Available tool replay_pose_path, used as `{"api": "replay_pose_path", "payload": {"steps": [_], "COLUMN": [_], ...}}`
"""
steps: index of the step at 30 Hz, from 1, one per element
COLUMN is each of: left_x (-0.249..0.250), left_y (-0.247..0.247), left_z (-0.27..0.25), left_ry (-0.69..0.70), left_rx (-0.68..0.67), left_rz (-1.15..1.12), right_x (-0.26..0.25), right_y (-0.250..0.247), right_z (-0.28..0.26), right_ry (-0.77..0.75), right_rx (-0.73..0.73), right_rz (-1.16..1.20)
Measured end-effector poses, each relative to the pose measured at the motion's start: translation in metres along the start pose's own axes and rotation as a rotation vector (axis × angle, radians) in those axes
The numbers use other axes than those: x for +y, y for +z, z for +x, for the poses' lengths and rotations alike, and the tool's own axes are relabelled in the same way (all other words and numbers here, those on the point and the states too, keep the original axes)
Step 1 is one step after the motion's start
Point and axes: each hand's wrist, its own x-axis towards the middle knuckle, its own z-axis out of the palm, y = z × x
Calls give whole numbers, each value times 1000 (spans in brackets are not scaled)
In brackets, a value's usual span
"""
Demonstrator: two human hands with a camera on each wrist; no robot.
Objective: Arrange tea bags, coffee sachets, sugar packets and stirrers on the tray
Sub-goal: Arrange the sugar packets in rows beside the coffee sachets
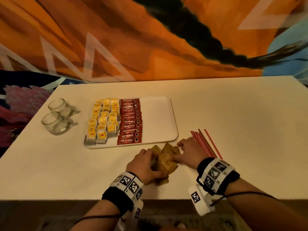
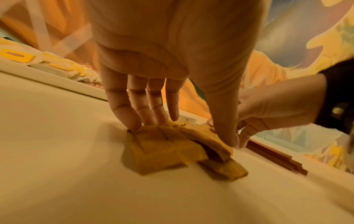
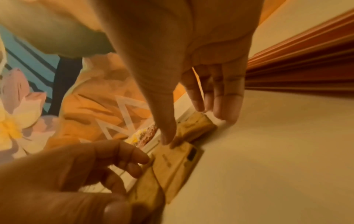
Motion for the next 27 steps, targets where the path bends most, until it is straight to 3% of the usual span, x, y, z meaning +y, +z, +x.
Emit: {"api": "replay_pose_path", "payload": {"steps": [3,9,14,19,27], "left_x": [6,12,11,2,-26], "left_y": [6,1,-2,-7,-45], "left_z": [2,9,14,19,20], "left_ry": [-30,-82,-74,-50,37], "left_rx": [-4,-30,-75,-55,19], "left_rz": [110,104,105,-68,-596], "right_x": [-5,-6,-1,2,-11], "right_y": [4,7,10,8,-30], "right_z": [4,10,12,14,10], "right_ry": [8,-11,-9,28,-58], "right_rx": [-40,-75,-74,-85,-5], "right_rz": [-64,-54,123,362,395]}}
